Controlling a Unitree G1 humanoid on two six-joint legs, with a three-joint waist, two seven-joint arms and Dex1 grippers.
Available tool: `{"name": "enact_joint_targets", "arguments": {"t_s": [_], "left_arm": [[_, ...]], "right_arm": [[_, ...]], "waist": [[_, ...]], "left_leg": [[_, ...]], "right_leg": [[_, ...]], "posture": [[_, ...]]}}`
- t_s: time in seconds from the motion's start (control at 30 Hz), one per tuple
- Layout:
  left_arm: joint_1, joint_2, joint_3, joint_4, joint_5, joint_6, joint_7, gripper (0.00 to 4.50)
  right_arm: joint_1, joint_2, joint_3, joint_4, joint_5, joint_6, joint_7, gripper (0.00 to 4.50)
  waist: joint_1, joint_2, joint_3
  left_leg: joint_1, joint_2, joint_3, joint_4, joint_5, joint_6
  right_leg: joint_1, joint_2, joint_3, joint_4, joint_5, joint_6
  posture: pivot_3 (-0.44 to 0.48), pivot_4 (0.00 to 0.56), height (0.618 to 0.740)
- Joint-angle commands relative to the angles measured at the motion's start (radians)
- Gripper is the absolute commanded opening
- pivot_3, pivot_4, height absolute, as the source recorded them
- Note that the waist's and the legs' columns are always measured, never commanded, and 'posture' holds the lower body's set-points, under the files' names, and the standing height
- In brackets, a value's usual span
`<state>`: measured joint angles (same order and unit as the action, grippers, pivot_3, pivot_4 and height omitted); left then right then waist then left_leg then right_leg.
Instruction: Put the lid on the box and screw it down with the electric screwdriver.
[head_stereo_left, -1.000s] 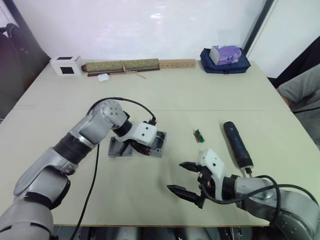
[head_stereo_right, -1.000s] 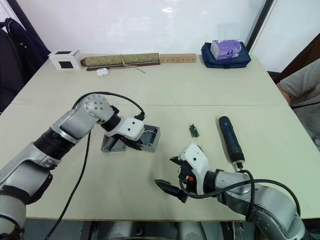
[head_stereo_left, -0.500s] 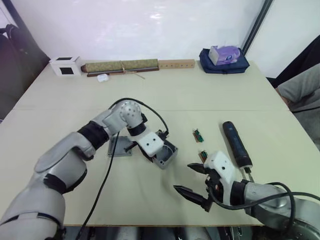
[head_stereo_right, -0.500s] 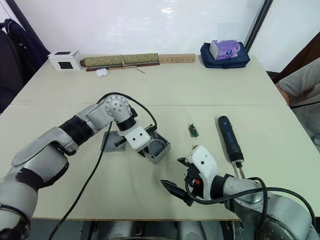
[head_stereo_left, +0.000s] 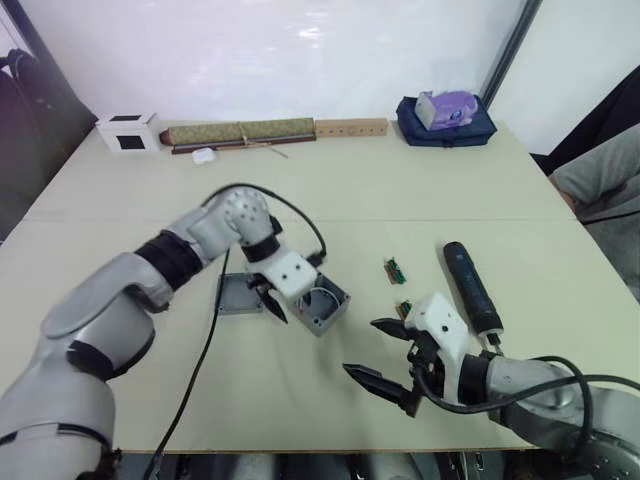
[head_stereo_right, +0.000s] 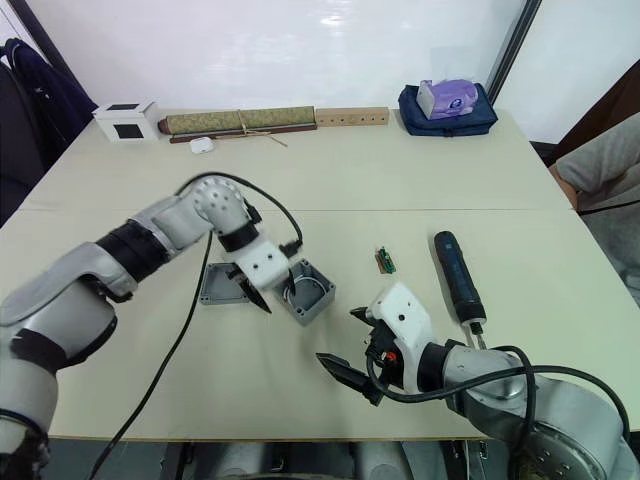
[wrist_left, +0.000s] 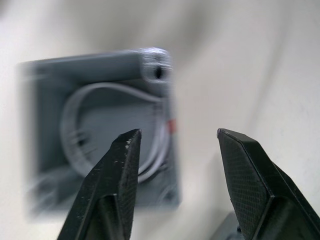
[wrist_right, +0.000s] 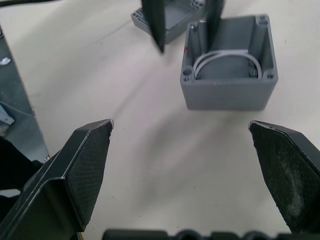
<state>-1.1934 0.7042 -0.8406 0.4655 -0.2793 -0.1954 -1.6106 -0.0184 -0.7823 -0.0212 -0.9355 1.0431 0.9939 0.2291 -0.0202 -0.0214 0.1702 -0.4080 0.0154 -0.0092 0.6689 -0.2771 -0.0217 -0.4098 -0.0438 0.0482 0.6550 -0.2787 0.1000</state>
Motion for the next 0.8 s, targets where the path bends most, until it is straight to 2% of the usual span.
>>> {"name": "enact_joint_targets", "arguments": {"t_s": [0.03, 0.17, 0.27, 0.43, 0.57, 0.63, 0.8], "left_arm": [[0.003, 0.110, 0.290, -0.114, -0.159, 0.404, 0.102, 2.53], [0.121, 0.136, 0.452, -0.260, -0.134, 0.710, 0.384, 2.53], [0.256, 0.213, 0.504, -0.430, -0.079, 1.072, 0.589, 2.53], [0.375, 0.272, 0.584, -0.654, -0.080, 1.586, 0.781, 2.53], [0.401, 0.267, 0.650, -0.680, -0.134, 1.788, 0.842, 2.53], [0.420, 0.251, 0.683, -0.646, -0.167, 1.809, 0.898, 2.53], [0.437, 0.261, 0.685, -0.610, -0.281, 1.810, 0.983, 2.53]], "right_arm": [[-0.166, 0.054, -0.018, 0.046, 0.037, -0.061, 0.019, 4.50], [-0.310, 0.078, 0.084, 0.093, -0.041, -0.049, 0.045, 4.50], [-0.376, 0.104, 0.163, 0.128, -0.129, -0.085, 0.085, 4.50], [-0.367, 0.134, 0.230, 0.183, -0.248, -0.154, 0.154, 4.50], [-0.361, 0.169, 0.266, 0.209, -0.304, -0.188, 0.186, 4.50], [-0.341, 0.184, 0.270, 0.225, -0.325, -0.211, 0.210, 4.50], [-0.317, 0.210, 0.266, 0.233, -0.358, -0.224, 0.231, 4.50]], "waist": [[-0.014, 0.000, 0.000], [-0.018, 0.002, -0.001], [-0.021, 0.002, -0.001], [-0.017, 0.000, 0.001], [-0.008, 0.000, 0.001], [-0.003, 0.000, 0.001], [0.004, 0.000, 0.001]], "left_leg": [[0.000, 0.000, 0.000, 0.000, 0.000, 0.000], [0.001, 0.001, -0.001, -0.001, 0.000, 0.000], [0.001, 0.000, -0.001, -0.001, 0.000, 0.000], [-0.001, 0.000, -0.001, -0.001, 0.000, 0.000], [0.000, -0.001, -0.001, 0.000, 0.000, 0.000], [0.001, -0.001, 0.000, 0.000, 0.000, 0.000], [0.000, -0.001, 0.000, 0.000, 0.000, -0.001]], "right_leg": [[0.000, 0.000, 0.001, 0.001, 0.000, 0.000], [0.001, 0.000, -0.001, 0.001, -0.001, 0.001], [0.000, -0.001, 0.000, 0.001, -0.001, 0.001], [-0.003, -0.002, 0.000, 0.004, -0.001, 0.001], [-0.002, -0.002, 0.000, 0.004, -0.001, 0.001], [-0.002, -0.002, 0.000, 0.004, -0.001, 0.001], [-0.003, -0.002, 0.001, 0.006, -0.001, 0.001]], "posture": [[0.000, 0.150, 0.740], [0.000, 0.150, 0.740], [0.000, 0.150, 0.740], [0.000, 0.150, 0.740], [0.000, 0.150, 0.740], [0.000, 0.150, 0.740], [0.000, 0.150, 0.740]]}}
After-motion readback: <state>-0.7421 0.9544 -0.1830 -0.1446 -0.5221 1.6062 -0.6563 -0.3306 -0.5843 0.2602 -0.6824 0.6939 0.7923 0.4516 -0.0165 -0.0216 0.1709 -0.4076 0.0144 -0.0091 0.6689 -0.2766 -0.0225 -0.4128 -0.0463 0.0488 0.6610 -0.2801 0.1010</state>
